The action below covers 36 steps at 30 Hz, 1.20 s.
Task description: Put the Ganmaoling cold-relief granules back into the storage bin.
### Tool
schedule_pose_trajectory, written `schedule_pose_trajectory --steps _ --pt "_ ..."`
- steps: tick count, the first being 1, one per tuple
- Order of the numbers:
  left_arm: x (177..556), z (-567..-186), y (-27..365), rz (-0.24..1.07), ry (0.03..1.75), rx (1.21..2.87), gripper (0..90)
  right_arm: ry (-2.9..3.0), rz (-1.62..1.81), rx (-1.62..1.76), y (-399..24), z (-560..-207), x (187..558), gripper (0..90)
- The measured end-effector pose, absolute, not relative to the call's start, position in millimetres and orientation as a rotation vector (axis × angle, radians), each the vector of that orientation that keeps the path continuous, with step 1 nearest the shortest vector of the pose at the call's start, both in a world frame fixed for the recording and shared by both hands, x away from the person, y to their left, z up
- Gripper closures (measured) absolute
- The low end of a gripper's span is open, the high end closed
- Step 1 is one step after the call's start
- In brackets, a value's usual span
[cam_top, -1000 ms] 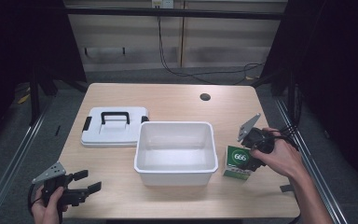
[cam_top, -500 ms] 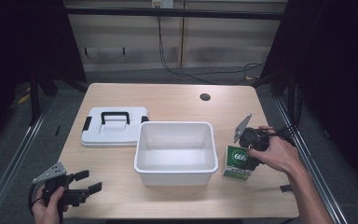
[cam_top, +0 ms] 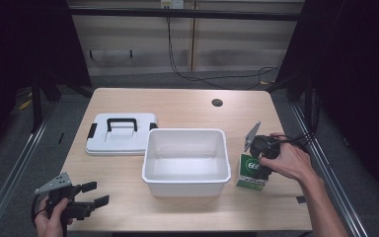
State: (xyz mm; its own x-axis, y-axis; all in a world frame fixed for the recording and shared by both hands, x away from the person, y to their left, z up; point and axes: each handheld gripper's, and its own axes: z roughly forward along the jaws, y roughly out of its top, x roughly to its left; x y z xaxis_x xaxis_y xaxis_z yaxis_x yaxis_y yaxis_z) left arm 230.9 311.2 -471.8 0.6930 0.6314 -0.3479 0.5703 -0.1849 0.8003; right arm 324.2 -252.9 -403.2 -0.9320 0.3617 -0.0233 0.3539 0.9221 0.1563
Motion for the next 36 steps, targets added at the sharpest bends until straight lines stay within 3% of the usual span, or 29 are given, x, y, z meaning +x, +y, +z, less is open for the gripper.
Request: schedule_pose_trajectory --steps 36 --pt "231 -472 313 0.077 0.952 1.853 15.8 3.114 0.141 0.522 -247 -425 328 13.2"
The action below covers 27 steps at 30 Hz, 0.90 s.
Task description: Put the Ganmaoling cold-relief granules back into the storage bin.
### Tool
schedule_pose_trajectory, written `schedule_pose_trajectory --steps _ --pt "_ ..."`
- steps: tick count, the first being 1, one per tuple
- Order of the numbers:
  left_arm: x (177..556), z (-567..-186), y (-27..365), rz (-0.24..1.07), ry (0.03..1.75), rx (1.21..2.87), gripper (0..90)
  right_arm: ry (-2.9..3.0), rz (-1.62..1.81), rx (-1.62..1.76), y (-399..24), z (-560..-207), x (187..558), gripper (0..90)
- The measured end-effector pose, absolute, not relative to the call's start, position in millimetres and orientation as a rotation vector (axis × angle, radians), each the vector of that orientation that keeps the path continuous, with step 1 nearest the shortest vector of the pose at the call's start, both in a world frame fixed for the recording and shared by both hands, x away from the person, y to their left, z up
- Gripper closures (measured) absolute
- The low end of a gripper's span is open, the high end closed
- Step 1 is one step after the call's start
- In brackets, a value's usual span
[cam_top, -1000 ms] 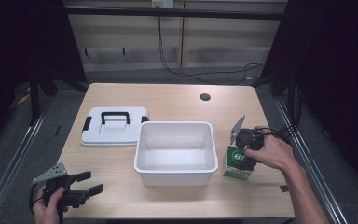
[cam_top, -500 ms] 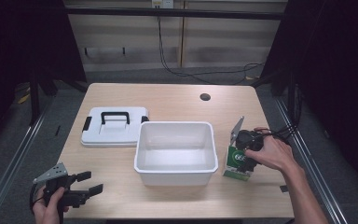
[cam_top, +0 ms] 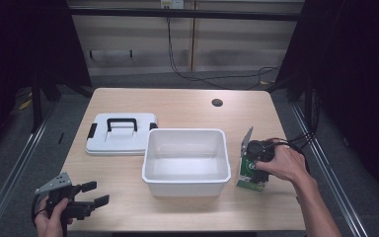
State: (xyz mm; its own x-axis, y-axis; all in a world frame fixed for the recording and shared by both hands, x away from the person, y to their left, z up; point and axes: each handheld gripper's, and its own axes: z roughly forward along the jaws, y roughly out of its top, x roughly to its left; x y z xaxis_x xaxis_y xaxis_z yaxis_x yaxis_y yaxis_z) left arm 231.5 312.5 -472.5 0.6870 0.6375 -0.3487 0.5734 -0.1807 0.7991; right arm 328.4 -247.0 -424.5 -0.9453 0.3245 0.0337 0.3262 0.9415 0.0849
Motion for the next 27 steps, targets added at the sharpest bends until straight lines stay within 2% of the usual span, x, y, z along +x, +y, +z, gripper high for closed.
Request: schedule_pose_trajectory --steps 14,27 --pt "232 -473 312 0.072 0.95 1.855 15.8 -3.068 -0.052 -0.496 -242 -421 330 15.8" --pt "232 -473 312 0.073 0.956 1.854 15.8 -3.071 -0.141 -0.516 -249 -396 325 15.9"
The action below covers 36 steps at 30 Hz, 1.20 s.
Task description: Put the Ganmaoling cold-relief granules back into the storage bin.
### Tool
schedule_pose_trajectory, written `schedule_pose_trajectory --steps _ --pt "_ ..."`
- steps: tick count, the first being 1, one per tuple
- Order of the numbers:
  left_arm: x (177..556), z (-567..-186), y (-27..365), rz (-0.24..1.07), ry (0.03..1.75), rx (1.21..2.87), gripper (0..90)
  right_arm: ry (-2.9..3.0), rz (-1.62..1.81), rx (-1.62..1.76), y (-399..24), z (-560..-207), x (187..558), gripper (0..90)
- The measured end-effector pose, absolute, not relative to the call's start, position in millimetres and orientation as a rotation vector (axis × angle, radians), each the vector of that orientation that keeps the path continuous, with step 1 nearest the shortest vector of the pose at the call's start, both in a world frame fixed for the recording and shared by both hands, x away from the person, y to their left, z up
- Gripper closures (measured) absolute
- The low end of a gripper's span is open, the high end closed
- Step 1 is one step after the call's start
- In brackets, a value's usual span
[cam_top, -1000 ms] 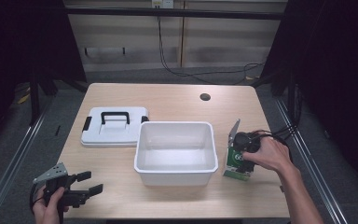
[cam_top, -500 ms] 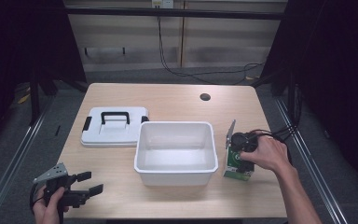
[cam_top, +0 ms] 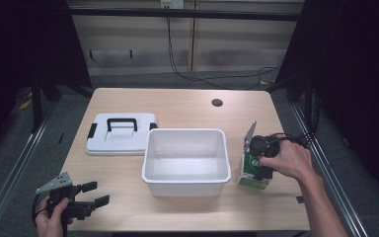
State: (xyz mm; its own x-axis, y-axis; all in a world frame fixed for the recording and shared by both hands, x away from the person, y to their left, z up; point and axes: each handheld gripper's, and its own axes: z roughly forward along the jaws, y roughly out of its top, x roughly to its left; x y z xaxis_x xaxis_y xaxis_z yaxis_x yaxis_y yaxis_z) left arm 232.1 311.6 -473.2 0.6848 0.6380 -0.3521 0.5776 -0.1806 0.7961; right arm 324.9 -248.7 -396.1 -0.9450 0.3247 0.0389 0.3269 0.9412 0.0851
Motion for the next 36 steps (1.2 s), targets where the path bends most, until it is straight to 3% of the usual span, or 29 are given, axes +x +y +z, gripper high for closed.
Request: schedule_pose_trajectory --steps 36 --pt "232 -473 312 0.076 0.962 1.85 15.8 -3.149 -0.231 -0.484 -250 -322 318 16.0"
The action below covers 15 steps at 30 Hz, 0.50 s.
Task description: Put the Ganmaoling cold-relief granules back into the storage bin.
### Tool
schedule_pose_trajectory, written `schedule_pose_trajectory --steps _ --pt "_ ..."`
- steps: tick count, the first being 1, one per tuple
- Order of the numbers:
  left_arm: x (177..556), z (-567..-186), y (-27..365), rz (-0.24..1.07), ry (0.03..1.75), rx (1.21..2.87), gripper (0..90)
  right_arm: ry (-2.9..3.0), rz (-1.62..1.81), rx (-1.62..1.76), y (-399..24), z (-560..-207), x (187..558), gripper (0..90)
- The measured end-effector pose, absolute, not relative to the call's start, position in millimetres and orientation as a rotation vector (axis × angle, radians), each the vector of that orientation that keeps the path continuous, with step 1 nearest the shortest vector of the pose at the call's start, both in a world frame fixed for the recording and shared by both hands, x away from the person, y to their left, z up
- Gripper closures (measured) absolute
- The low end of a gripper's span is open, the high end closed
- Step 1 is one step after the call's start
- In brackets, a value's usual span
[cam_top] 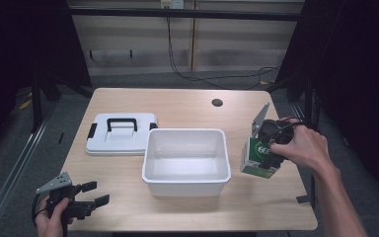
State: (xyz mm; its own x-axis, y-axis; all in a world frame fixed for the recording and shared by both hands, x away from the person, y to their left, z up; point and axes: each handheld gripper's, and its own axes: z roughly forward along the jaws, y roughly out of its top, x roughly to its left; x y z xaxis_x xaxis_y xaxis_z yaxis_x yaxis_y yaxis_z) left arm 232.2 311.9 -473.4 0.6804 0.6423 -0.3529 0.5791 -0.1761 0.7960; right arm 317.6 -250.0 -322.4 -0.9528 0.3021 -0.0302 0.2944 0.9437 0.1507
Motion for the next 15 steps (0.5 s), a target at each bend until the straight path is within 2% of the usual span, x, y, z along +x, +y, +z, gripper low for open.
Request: schedule_pose_trajectory --steps 15 --pt "232 -473 312 0.081 0.962 1.849 15.8 3.016 0.273 0.446 -248 -289 317 16.0"
